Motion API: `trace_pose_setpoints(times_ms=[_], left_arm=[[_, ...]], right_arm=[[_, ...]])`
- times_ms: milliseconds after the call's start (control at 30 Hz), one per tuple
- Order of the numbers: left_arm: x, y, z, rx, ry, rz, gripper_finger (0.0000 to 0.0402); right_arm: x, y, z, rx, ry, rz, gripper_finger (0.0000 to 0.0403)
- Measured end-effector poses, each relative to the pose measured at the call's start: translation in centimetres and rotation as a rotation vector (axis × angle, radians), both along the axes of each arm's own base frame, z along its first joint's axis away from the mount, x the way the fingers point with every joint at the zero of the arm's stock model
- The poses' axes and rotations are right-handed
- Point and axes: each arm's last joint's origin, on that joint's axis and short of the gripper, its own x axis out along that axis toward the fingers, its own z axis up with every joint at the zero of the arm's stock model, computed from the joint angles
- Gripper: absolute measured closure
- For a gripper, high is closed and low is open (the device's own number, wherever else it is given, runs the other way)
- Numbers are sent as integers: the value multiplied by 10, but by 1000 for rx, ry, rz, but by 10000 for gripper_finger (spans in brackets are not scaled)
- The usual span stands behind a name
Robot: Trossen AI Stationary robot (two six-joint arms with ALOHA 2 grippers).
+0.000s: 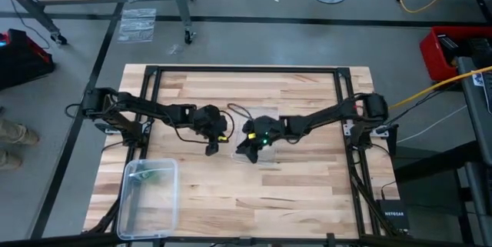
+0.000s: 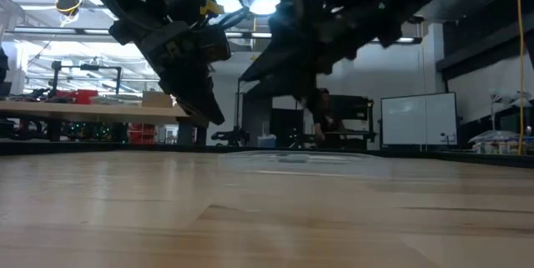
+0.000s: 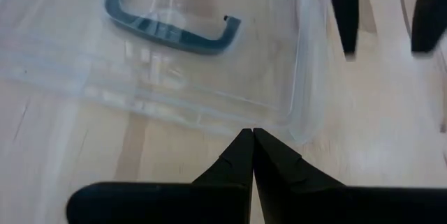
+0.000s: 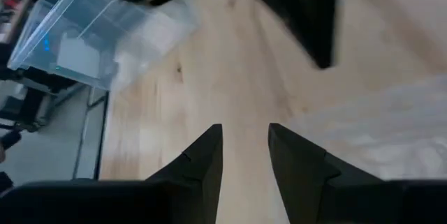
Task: Roll bandage
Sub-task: Put the transparent lid on the transparent bin
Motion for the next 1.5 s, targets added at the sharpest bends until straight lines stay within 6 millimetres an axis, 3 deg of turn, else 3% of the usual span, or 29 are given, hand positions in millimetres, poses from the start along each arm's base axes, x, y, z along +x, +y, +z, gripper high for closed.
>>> trace_pose_setpoints(times_ms=[200,333,500,633,833,1100,1500], left_arm=[[0,0,0,13,-2,-15,398],[2,0,2,50,-45,-47,398],[10,2,10,78,-152,-26,398],[11,2,12,84,-179,-16,398],[16,4,0,150,-154,-14,398],[24,15,-30,183,-92,46,398],[22,29,-33,188,-64,127,400]], right_arm=[[-30,-21,26,-54,174,-57,281],[-46,-23,34,-78,272,-61,281],[-58,-19,27,-76,411,-35,281],[-78,-19,15,-89,651,-8,281],[-99,-21,9,-109,899,-111,281],[-97,-22,3,-247,857,-214,281],[-104,-21,-23,-198,789,-294,281]])
